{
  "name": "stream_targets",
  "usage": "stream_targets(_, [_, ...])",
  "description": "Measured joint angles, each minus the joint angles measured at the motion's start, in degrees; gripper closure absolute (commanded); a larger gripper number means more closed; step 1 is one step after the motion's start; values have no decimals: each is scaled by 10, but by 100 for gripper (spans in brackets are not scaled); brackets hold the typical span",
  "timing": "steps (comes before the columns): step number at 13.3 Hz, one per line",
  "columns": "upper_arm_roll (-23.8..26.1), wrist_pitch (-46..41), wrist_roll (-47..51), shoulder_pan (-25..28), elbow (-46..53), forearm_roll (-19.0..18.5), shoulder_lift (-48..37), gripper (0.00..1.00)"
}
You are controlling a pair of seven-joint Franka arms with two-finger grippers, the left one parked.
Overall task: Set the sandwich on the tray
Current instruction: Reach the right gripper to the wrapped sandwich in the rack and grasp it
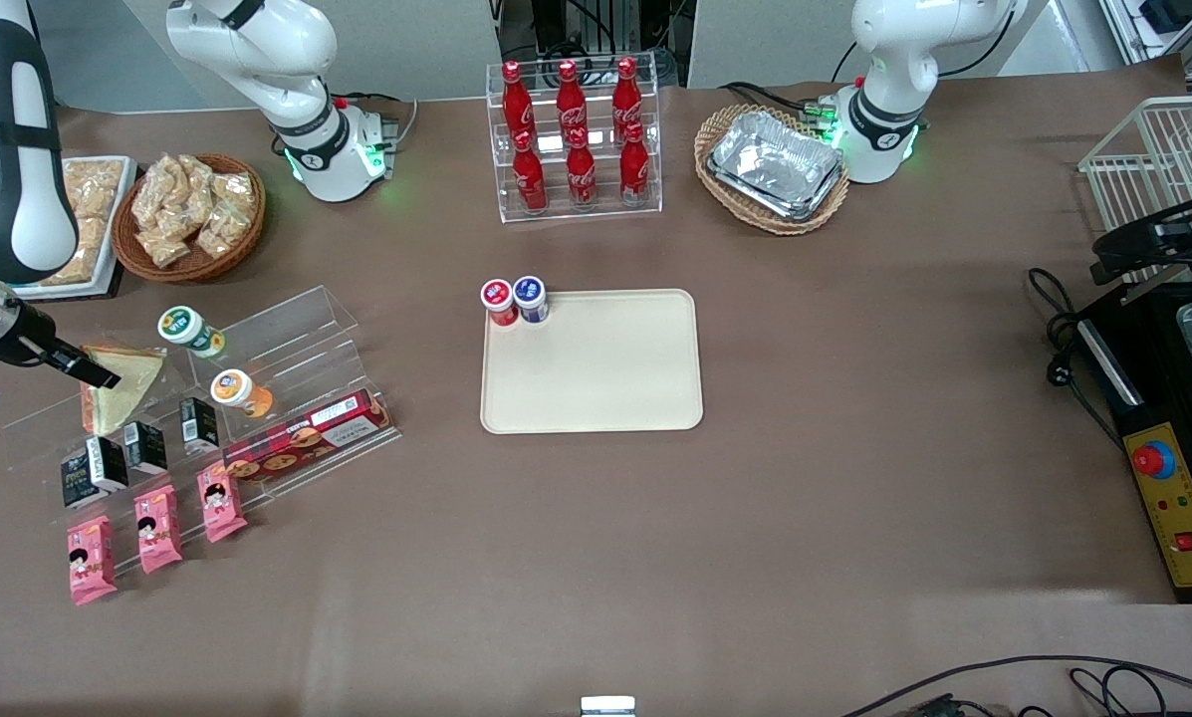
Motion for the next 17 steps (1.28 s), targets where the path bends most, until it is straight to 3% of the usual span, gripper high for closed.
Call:
stream_targets(1, [1,0,-1,0,0,0,0,38])
stream_targets(4, [3,2,-3,0,3,2,2,38])
stream_targets(7, [6,3,-6,0,9,18,11,61])
stream_targets(12, [7,-20,-42,1,40,23,15,63])
stream_targets(17, [36,-185,-30,7,169,43,15,63])
